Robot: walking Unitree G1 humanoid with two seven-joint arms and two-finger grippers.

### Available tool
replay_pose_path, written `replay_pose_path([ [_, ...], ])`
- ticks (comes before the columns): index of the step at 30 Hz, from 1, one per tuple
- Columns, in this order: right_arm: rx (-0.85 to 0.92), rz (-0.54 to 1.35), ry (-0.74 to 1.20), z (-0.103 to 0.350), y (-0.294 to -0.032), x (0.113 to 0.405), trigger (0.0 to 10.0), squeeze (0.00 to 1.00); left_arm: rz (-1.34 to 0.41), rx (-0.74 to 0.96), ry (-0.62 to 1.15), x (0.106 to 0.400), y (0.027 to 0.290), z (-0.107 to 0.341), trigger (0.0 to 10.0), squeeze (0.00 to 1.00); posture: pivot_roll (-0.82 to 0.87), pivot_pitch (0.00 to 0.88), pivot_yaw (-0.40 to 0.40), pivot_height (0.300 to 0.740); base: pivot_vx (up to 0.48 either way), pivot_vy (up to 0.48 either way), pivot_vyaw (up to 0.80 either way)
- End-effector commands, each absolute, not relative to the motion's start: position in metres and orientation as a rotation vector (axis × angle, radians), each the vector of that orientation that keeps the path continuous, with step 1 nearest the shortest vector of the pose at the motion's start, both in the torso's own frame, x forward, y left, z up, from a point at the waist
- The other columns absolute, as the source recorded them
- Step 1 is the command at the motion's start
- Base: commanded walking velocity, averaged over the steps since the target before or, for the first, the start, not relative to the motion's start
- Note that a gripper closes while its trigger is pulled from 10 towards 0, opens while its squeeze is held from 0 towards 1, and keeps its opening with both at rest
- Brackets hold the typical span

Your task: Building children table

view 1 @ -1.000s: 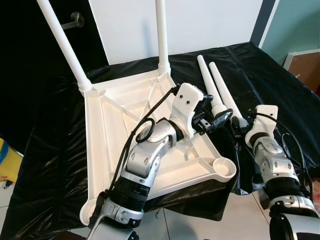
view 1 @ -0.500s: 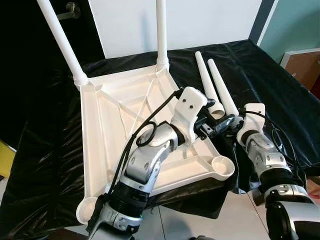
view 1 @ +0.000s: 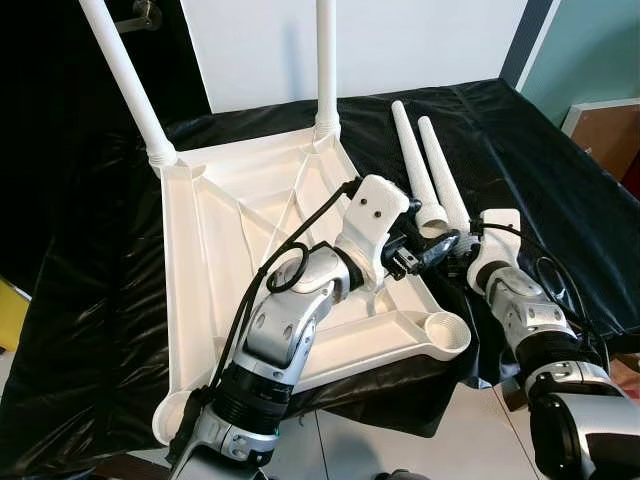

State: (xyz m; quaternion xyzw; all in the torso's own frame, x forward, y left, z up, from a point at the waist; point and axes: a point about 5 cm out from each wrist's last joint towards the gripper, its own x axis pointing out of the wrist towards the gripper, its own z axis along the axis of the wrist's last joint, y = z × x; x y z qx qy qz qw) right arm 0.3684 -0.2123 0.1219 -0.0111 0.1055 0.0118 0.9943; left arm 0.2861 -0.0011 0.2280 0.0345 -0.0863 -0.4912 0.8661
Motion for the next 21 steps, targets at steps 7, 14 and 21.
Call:
replay_pose_path([
  [7, 0.021, 0.048, 0.276, 0.109, -0.208, 0.367, 0.0, 0.0, -0.927, 0.101, -0.18, 0.29, 0.004, 0.23, 10.0, 0.0, -0.09, 0.061, -0.006, 0.74, 0.0, 0.0, 0.0],
  [14, 0.101, 0.05, 0.331, 0.1, -0.209, 0.365, 10.0, 0.0, -0.897, 0.17, -0.175, 0.291, 0.006, 0.226, 10.0, 0.0, -0.08, 0.06, 0.012, 0.74, 0.0, 0.0, 0.0],
  [21, 0.103, 0.042, 0.336, 0.092, -0.21, 0.359, 10.0, 0.0, -0.892, 0.19, -0.173, 0.292, 0.007, 0.227, 10.0, 0.0, -0.09, 0.059, 0.033, 0.74, 0.0, 0.0, 0.0],
])
